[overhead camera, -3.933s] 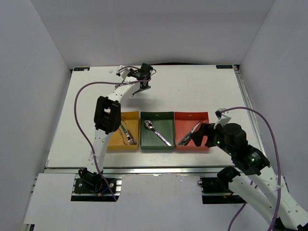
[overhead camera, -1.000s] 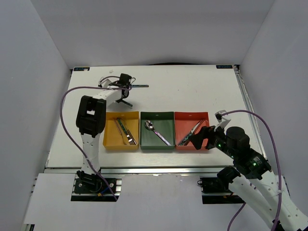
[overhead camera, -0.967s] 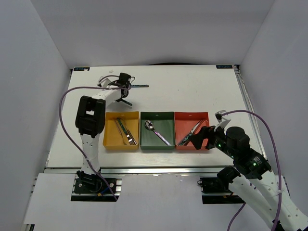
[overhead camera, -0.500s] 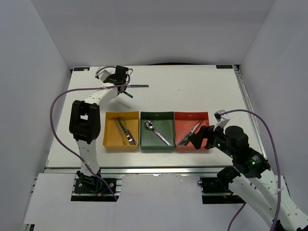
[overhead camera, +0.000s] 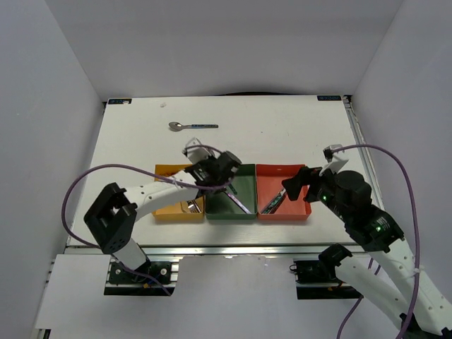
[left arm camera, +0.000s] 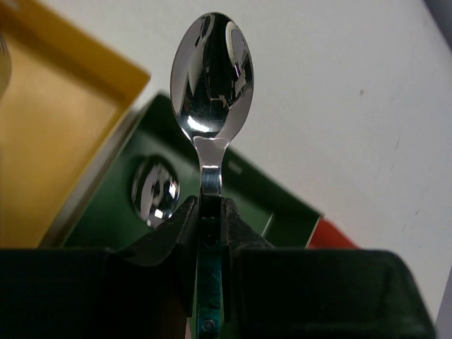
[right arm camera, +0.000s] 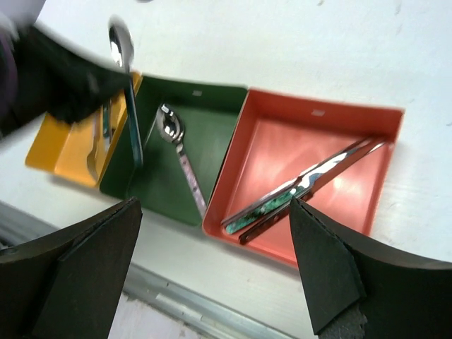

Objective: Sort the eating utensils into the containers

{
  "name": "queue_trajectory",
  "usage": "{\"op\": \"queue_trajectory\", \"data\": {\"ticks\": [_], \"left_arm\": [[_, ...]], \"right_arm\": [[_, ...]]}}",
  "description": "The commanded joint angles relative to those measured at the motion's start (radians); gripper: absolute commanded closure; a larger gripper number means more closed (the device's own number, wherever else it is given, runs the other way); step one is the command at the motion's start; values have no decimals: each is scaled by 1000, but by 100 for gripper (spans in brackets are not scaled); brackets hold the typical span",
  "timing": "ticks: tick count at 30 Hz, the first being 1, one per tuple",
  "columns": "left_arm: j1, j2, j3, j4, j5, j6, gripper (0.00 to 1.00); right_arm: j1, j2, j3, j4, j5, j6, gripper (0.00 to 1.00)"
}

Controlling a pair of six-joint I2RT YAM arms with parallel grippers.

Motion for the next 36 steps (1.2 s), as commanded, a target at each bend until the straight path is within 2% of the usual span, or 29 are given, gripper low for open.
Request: {"op": "queue_trajectory", "data": {"ticks": [1, 4, 11, 12, 13, 17, 20, 24, 28, 33, 35, 36], "left_arm": [[-94, -16, -35, -44, -129, -163, 100], [-130, 27, -27, -54, -113, -234, 100], [-150, 133, 19, -68, -76, -251, 98], [-150, 137, 17, -65, -67, -254, 91], [-150, 138, 14, -64, -66, -254, 74], [-150, 121, 10, -51, -47, -246, 42], [-150, 102, 33, -68, -47, -235, 32], [-151, 59, 71, -99, -53, -211, 30], [-137, 7, 109, -159, -139, -198, 19], [37, 44, 219, -208, -99, -100, 17], [95, 76, 267, -235, -132, -76, 11], [117, 99, 299, -252, -151, -65, 3]], "right_arm": [[0, 63, 92, 14, 105, -53, 11], [1, 94, 123, 20, 98, -61, 11], [0, 108, 135, 52, 53, -59, 11], [0, 111, 135, 49, 52, -61, 11], [0, 111, 137, 46, 50, -67, 11], [0, 111, 134, 46, 55, -74, 11], [-2, 112, 134, 52, 64, -77, 11], [0, 126, 137, 75, 72, -84, 11], [-2, 157, 141, 90, 69, -87, 11], [0, 157, 118, 121, 84, -74, 11], [0, 161, 117, 121, 84, -74, 11], [0, 166, 115, 121, 77, -74, 11]]}}
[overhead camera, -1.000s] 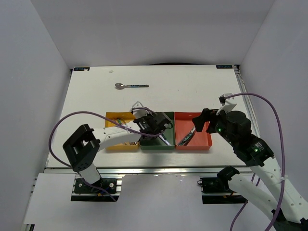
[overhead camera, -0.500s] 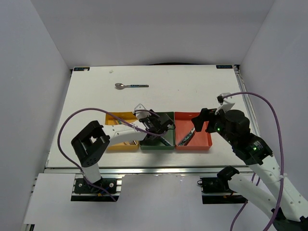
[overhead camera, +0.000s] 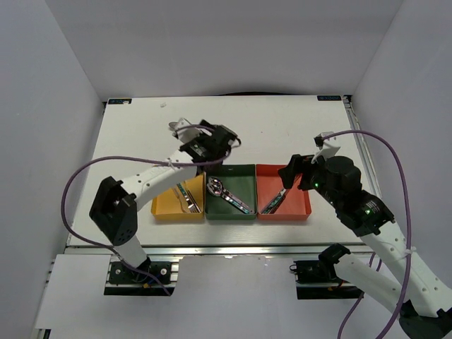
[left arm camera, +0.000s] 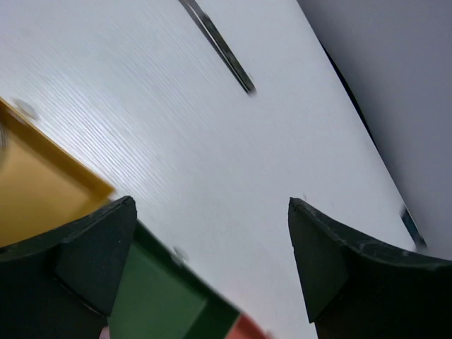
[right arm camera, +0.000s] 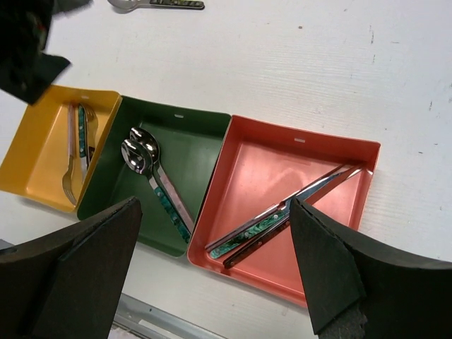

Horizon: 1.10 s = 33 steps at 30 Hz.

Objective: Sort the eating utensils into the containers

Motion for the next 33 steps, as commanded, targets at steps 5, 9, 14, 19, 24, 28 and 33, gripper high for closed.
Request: {"op": "queue_trajectory", "data": {"ticks": [5, 9, 14, 19, 24, 28, 33], "left_arm": [[216, 395, 556, -368, -69, 59, 2], [242, 702, 1015, -545, -171, 73, 2], [276, 718, 829, -113, -179, 246, 2], [290, 866, 1060, -67, -224, 366, 2], [343, 894, 988, 45, -132, 394, 2], [395, 947, 1028, -6, -29, 398, 2], [438, 978, 1028, -103, 48, 336, 2]], "right_arm": [[0, -13, -23, 62, -1, -4, 11], [0, -30, -63, 66, -32, 0, 11], [-2, -52, -96, 59, -67, 2, 11], [-2, -55, -113, 52, -99, -1, 11], [-2, -78, -148, 80, -136, 10, 11], [-2, -76, -178, 98, -133, 3, 11], [-3, -65, -188, 123, -144, -3, 11]]}}
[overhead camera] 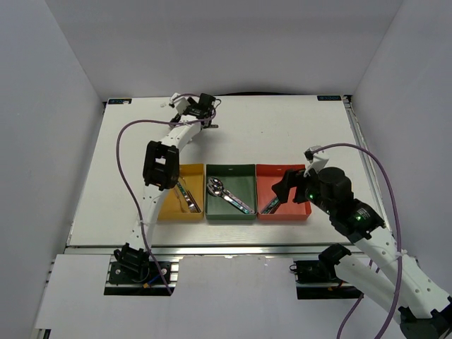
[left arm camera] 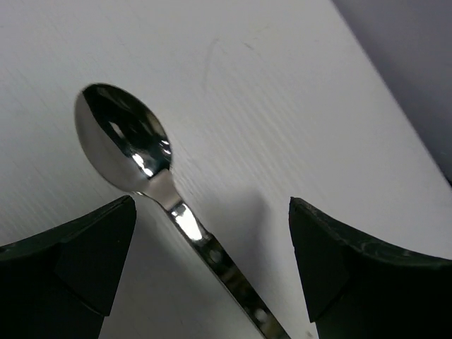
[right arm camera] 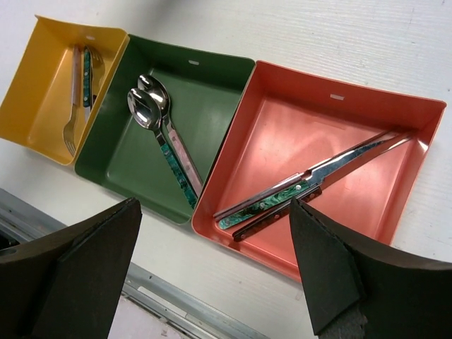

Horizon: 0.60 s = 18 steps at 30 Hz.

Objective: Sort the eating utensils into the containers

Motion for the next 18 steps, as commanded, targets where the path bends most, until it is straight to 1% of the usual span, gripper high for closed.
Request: {"op": "queue_trajectory", "data": {"ticks": [1, 5, 7, 8, 10, 12, 13, 14, 16, 17, 18], "left_arm": [[34, 9, 17, -88, 71, -29, 2], [58, 17, -3, -103, 95, -35, 2], [84, 31, 0, -98, 155, -32, 2], [94, 49, 21, -103, 172, -31, 6], [109, 63, 35, -108, 192, -17, 9], [115, 63, 28, -91, 198, 21, 19], [117, 66, 25, -83, 206, 40, 20], [121, 71, 34, -83, 219, 61, 24], [132, 83, 38, -98, 230, 72, 35], [137, 83, 34, -101, 236, 80, 37], [146, 80, 19, -103, 245, 86, 41]], "right_arm": [[-1, -3, -8, 73, -18, -13, 11], [-3, -3, -26, 89, -23, -21, 11], [-1, -5, -38, 96, -26, -27, 11], [-1, -8, -43, 98, -27, -32, 11], [-1, -12, -55, 98, -26, -38, 11], [-1, -19, -58, 98, -23, -43, 11], [-1, -28, -63, 101, -23, -44, 11], [-1, -32, -64, 104, -23, -44, 11], [-1, -40, -61, 107, -26, -44, 11], [-1, -46, -61, 109, -29, -47, 11], [-1, -48, -60, 109, -29, -47, 11]]}}
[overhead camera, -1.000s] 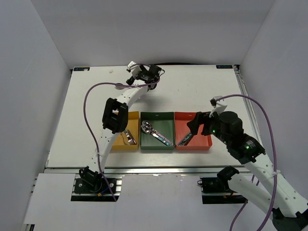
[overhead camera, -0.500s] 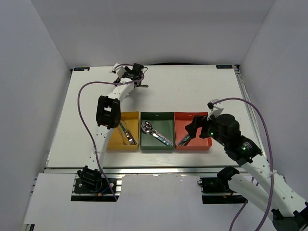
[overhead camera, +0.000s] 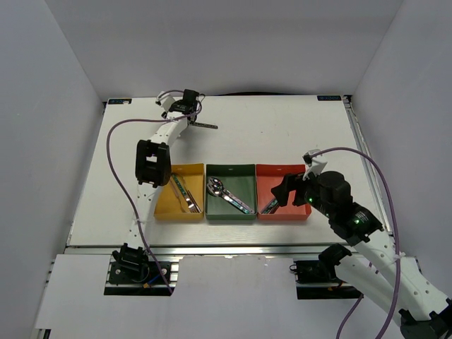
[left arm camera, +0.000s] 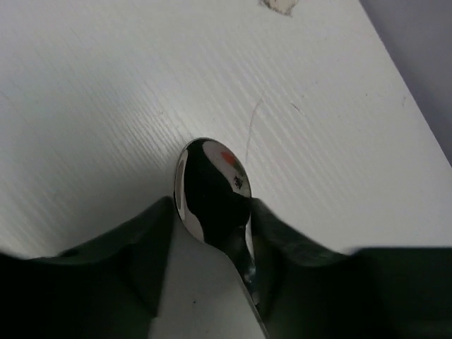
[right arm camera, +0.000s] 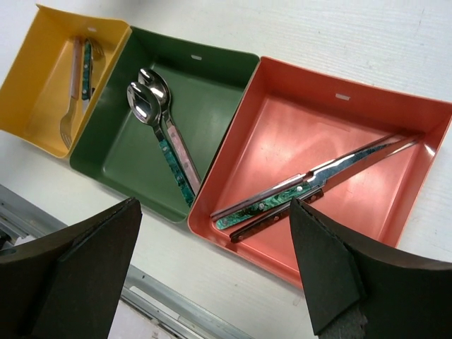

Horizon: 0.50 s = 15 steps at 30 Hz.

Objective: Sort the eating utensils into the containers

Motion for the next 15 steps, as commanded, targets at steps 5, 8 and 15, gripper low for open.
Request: {"op": "queue_trajectory", "data": {"ticks": [5, 8, 15], "left_arm": [[56, 50, -32, -44, 142, 91, 62], [84, 70, -12, -20, 177, 153, 62], [105, 55, -8, 0, 188, 309, 50]], "right_arm": [[-3, -35, 1, 55, -14, -23, 11], [-3, -41, -5, 51, -17, -21, 11], [-1, -43, -6, 52, -18, -20, 11]]}}
